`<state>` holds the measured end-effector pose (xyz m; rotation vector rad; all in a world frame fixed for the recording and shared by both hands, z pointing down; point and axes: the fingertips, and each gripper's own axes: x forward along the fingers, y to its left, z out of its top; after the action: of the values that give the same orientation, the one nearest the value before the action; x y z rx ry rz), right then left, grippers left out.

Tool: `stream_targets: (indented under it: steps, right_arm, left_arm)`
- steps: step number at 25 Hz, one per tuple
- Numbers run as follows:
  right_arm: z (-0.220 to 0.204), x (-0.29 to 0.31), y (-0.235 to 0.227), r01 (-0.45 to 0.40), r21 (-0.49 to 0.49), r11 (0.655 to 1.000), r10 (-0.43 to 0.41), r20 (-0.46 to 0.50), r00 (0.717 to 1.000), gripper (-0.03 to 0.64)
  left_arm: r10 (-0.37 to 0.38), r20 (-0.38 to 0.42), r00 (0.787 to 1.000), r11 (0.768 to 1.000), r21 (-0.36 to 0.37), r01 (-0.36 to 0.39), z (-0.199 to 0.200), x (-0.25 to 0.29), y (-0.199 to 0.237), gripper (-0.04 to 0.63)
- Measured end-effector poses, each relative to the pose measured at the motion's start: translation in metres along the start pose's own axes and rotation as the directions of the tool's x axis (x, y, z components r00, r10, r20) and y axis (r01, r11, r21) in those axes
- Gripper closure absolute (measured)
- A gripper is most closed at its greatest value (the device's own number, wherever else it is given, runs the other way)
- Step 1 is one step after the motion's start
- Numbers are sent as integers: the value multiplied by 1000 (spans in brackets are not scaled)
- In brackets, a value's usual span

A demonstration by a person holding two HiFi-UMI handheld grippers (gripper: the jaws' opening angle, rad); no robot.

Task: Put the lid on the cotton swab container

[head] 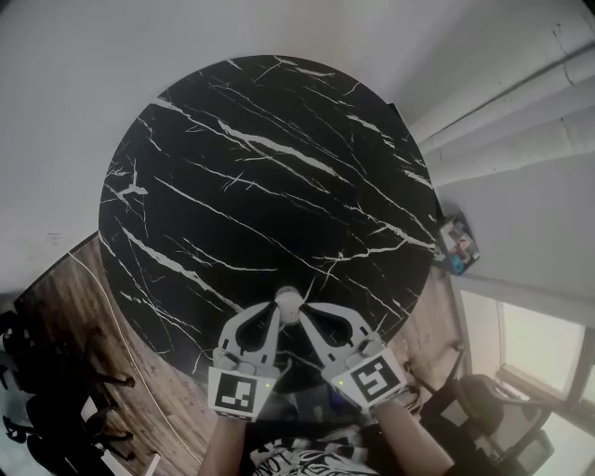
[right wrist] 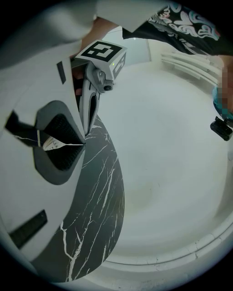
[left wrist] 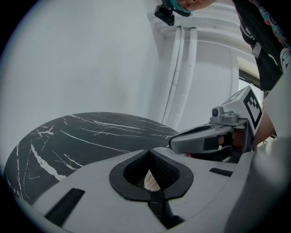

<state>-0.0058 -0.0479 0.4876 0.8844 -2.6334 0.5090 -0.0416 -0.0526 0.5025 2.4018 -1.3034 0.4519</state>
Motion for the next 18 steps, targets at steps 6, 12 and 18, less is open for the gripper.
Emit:
stream_targets:
  steps: [6,12,18]
  right_arm:
    - [-3,0,-2,-3,0,1000,3,-13,1000,598]
    - [-5,1,-3,-2,7,1000,2,-13,1000,598]
    - [-8,2,-3,-5,10,1000,5,-26,1000,598]
  left_arm:
    - [3,-2,1000,1000,-3,-3,0,1,0,583]
    - [0,-5,1000,1000,1,0,0,2,-1,583]
    - [0,-7,1000,1000,3,0,0,2,0,583]
